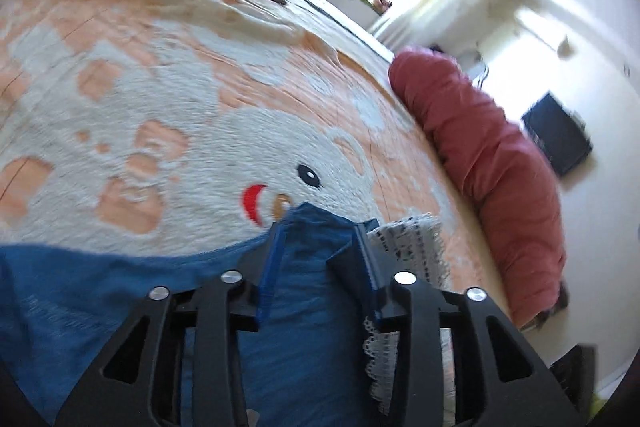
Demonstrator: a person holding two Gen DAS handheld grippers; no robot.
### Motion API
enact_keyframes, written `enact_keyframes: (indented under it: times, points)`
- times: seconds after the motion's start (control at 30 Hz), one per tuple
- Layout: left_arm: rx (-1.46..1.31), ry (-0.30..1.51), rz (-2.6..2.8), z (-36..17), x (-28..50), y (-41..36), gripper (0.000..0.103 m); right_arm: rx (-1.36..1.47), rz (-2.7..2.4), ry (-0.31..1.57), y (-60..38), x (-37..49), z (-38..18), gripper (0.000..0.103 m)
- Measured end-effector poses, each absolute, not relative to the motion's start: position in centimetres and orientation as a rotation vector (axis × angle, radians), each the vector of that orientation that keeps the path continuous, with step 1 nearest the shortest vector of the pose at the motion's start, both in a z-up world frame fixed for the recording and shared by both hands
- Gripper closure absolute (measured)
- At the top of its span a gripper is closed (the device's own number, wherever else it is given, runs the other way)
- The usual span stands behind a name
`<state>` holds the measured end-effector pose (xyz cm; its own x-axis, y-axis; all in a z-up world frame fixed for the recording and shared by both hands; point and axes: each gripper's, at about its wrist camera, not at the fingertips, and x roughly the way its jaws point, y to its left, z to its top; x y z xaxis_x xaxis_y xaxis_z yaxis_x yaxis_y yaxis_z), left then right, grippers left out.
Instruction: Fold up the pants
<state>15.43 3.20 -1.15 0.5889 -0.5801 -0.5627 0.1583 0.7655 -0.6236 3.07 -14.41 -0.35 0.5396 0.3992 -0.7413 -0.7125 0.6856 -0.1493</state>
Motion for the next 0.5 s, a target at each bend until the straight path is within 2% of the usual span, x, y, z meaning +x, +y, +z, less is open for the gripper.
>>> enact_keyframes:
  times: [0.13,0.23,0.3,0.5]
  points:
    - [-0.585,0.84,-0.445,-1.7,14.4,5.1,0.056,-0.529,0.724,0.702,-13.2,1.5,-0.6,0.073]
    - [-0.602,0.865,-0.445,-2.4,14.4,4.7,0.054,-0.482,0.806,0.689,-13.4,0.4,0.3,0.073]
    - [-0.605,0.88,-0.454,-3.1,14.4,4.7,0.054,-0.443,0.829,0.683,-14.2,0.0,1.2,0.066]
    - [-0.607,0.936,-0.464,-4.5,14.9,3.5,0.049,-0.438,0.808,0.675,-16.0,-1.5,1.9,0.063]
